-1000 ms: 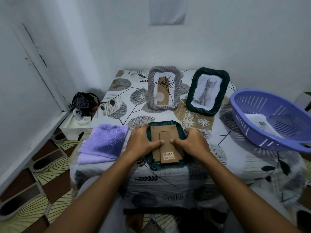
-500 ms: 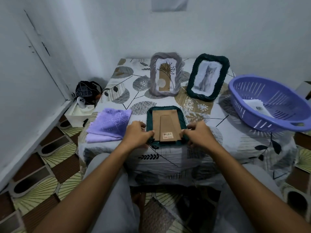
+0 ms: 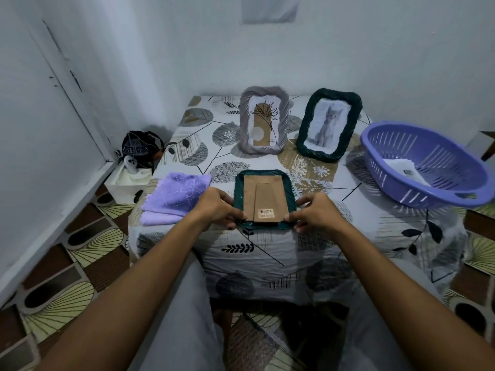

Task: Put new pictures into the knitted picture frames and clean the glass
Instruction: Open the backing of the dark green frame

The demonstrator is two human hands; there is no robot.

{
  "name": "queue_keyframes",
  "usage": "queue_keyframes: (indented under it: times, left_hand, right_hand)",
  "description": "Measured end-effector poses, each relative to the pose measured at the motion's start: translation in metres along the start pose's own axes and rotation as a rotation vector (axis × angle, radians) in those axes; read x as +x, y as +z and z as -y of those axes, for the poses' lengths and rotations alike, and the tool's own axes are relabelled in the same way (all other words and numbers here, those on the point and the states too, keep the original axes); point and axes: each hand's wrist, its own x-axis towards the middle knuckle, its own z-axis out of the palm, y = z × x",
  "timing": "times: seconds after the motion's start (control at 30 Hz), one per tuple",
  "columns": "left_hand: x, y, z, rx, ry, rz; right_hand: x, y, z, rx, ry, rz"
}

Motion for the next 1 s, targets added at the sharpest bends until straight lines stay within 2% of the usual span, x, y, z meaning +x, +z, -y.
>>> queue_keyframes:
  times: [0.33, 1.0]
  left_hand:
    - [-0.0004, 0.0017, 0.0017, -0.103, -0.001, -0.007]
    - [0.0034, 0.0062, 0.0029, -0.260, -0.028, -0.011]
  right_hand:
    - [0.0058, -0.0018, -0.0046, 0.197, 0.064, 0.030]
    - [0.0086, -0.0045, -0.0052, 0.317, 0.111, 0.017]
